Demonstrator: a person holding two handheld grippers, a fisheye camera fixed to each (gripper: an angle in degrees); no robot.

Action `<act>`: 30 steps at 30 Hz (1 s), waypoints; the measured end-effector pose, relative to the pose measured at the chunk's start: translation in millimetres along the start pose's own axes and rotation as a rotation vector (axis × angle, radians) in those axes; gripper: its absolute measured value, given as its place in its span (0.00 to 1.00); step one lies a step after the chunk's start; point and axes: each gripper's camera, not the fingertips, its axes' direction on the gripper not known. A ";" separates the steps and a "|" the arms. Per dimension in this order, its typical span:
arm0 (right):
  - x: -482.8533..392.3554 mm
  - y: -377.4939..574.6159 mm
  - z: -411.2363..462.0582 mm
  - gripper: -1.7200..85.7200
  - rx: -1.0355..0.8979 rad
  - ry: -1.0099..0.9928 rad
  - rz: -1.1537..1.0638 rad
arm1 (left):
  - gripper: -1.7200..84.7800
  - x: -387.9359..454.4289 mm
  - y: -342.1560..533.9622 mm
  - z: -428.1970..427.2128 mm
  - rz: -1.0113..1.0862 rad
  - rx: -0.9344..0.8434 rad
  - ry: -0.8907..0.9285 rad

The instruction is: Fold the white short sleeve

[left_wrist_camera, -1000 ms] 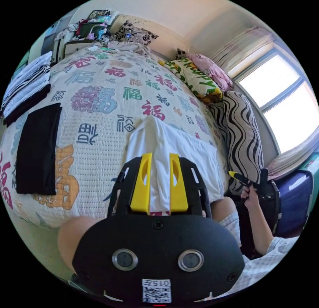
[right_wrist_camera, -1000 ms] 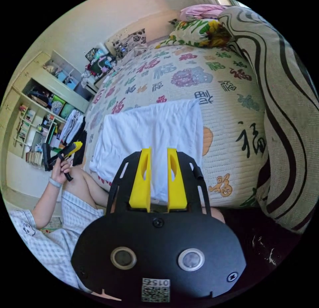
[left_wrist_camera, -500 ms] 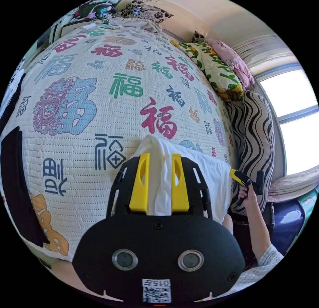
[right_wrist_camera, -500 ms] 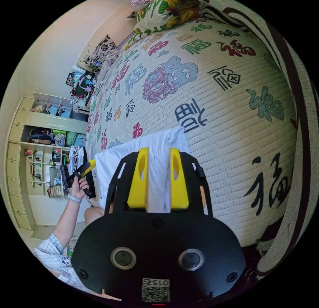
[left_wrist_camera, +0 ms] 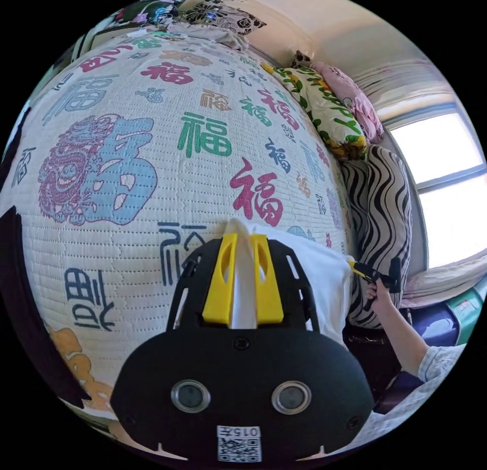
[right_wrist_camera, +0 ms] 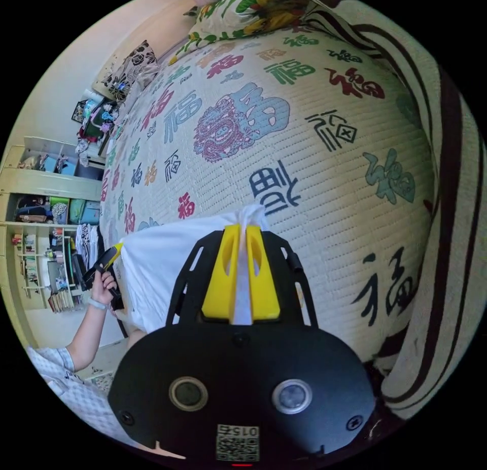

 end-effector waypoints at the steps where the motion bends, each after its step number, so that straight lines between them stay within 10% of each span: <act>1: -9.9 5.1 -11.7 0.06 0.021 0.035 0.031 | 0.10 3.6 5.4 -15.0 -0.031 -0.008 0.019; 20: -61.6 40.1 78.2 0.04 -0.402 -0.084 0.088 | 0.06 104.0 120.2 44.8 -0.047 -0.500 -0.214; 30: -74.1 1.3 142.5 0.02 -0.534 -0.035 -0.008 | 0.06 139.6 134.4 26.5 -0.172 -0.430 -0.402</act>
